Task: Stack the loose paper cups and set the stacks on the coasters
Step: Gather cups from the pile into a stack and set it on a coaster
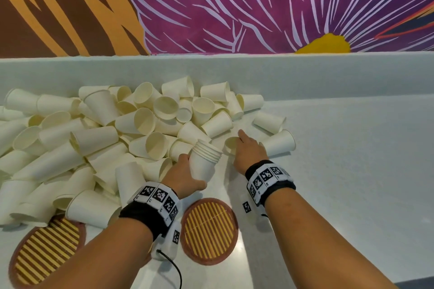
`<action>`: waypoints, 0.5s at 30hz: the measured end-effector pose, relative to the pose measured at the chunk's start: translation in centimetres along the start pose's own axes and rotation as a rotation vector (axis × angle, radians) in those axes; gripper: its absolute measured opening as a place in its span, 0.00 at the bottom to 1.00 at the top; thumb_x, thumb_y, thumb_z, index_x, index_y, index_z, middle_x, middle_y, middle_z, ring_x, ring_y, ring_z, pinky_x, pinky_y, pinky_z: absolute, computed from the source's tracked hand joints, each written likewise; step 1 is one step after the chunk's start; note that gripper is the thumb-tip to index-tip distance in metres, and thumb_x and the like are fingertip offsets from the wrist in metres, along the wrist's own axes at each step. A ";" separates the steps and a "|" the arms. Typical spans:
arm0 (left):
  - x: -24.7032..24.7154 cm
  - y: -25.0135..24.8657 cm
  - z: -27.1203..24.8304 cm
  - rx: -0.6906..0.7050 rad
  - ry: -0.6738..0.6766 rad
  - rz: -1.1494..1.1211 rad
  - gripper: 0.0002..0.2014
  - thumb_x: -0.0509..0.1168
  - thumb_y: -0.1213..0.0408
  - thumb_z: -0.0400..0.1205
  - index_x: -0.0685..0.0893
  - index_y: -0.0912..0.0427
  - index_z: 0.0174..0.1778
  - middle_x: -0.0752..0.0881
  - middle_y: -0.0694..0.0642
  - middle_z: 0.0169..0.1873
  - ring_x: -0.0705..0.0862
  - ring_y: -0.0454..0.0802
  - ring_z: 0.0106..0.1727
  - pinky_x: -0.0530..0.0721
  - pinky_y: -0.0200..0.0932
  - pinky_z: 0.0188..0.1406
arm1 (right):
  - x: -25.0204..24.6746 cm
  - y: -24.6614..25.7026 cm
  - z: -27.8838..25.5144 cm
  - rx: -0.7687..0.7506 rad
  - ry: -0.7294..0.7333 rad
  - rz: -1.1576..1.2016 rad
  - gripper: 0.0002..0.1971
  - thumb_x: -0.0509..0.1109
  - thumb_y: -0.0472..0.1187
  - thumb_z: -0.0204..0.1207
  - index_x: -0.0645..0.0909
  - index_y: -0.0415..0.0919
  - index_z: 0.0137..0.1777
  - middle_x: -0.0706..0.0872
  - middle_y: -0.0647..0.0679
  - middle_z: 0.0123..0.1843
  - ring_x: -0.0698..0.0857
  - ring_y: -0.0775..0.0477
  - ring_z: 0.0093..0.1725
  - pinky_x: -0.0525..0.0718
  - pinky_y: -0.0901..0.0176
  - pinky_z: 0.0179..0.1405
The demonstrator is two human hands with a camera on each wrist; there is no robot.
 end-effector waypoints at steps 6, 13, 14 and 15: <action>0.2 -0.1 0.2 -0.006 0.020 0.008 0.38 0.78 0.59 0.69 0.63 0.62 0.70 0.76 0.55 0.54 0.77 0.52 0.52 0.75 0.44 0.46 | -6.8 0.6 -1.2 -0.055 -0.401 0.235 0.15 0.60 0.36 0.79 0.80 0.32 0.62 0.78 0.40 0.63 0.82 0.39 0.57 0.79 0.51 0.55; 0.7 -2.0 0.4 0.120 -0.019 -0.095 0.39 0.79 0.55 0.62 0.67 0.54 0.66 0.79 0.49 0.54 0.81 0.51 0.55 0.82 0.49 0.48 | -7.9 2.6 -2.4 -0.127 -0.234 0.404 0.18 0.57 0.37 0.79 0.66 0.39 0.25 0.72 0.46 0.28 0.75 0.42 0.36 0.66 0.57 0.36; 1.0 -1.8 0.8 0.125 -0.025 -0.110 0.38 0.79 0.52 0.59 0.69 0.52 0.64 0.80 0.49 0.53 0.83 0.51 0.54 0.85 0.50 0.47 | -7.3 2.7 -2.4 -0.127 -0.159 0.405 0.18 0.56 0.39 0.80 0.66 0.40 0.27 0.73 0.47 0.29 0.76 0.41 0.38 0.68 0.56 0.37; 1.1 -1.7 1.1 0.135 -0.032 -0.118 0.38 0.79 0.50 0.57 0.71 0.51 0.62 0.81 0.49 0.52 0.84 0.50 0.53 0.86 0.51 0.46 | -6.7 2.4 -2.3 -0.114 -0.122 0.426 0.17 0.55 0.41 0.82 0.68 0.40 0.30 0.76 0.46 0.32 0.77 0.40 0.40 0.71 0.54 0.39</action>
Point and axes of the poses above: each hand's wrist, its own z-axis towards the middle knuckle, its own x-axis out of the palm, y = z × x, the point moved 3 cm from there along z, towards the middle knuckle
